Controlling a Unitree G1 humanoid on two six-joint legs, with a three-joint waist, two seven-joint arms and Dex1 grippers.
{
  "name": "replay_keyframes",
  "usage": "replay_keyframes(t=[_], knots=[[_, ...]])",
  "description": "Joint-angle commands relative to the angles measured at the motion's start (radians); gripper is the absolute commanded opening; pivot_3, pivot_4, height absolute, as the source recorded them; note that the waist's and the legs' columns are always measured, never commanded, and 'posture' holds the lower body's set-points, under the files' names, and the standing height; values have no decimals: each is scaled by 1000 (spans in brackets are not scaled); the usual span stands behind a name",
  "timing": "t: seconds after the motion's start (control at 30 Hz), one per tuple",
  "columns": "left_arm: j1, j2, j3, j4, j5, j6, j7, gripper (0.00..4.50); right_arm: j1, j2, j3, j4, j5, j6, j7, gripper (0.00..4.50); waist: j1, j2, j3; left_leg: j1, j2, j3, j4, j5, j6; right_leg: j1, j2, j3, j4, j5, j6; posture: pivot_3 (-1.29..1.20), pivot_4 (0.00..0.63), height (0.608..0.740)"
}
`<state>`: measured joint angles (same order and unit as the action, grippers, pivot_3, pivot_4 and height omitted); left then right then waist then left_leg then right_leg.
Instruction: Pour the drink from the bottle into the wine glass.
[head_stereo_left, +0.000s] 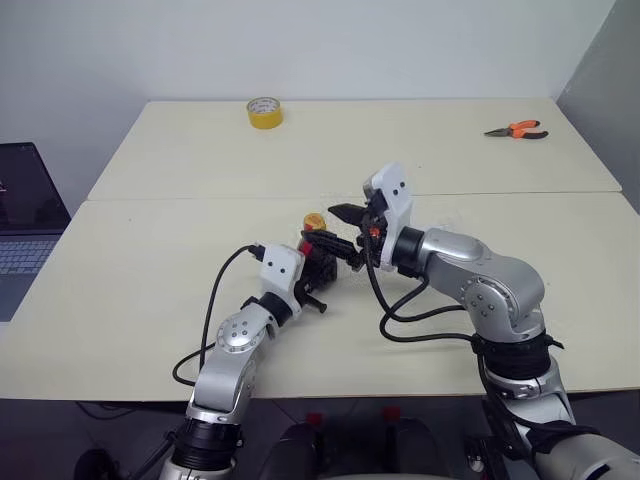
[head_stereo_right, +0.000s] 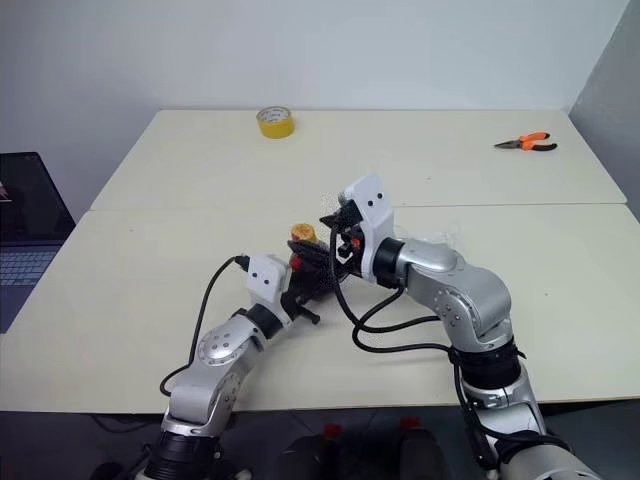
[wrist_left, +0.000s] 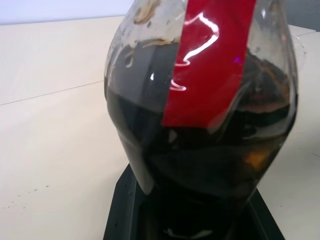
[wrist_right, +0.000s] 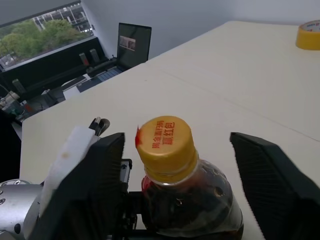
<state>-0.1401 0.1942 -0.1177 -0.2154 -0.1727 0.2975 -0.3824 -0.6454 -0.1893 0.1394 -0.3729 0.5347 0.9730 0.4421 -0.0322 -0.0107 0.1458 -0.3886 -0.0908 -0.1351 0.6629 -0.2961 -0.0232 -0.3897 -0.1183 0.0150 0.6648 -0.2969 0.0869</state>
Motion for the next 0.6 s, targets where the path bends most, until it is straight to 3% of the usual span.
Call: replay_keyframes(t=[0.03,0.23,0.6], knots=[[-6,1,11,-29,0,-27,1,613,3,4,-3,-70,36,-20,20,2179,0,0,0,0,0,0,0,0,0,0,0,0,0,0,0,0,150,740],[-5,0,11,-31,0,-28,1,612,8,-12,10,-62,9,-28,15,45,0,0,0,0,0,0,0,0,0,0,0,0,0,0,0,0,150,740],[-1,1,14,-37,0,-27,1,612,32,-35,8,-48,8,-71,30,0,0,0,0,0,0,0,0,0,0,0,0,0,0,0,0,0,150,740]])
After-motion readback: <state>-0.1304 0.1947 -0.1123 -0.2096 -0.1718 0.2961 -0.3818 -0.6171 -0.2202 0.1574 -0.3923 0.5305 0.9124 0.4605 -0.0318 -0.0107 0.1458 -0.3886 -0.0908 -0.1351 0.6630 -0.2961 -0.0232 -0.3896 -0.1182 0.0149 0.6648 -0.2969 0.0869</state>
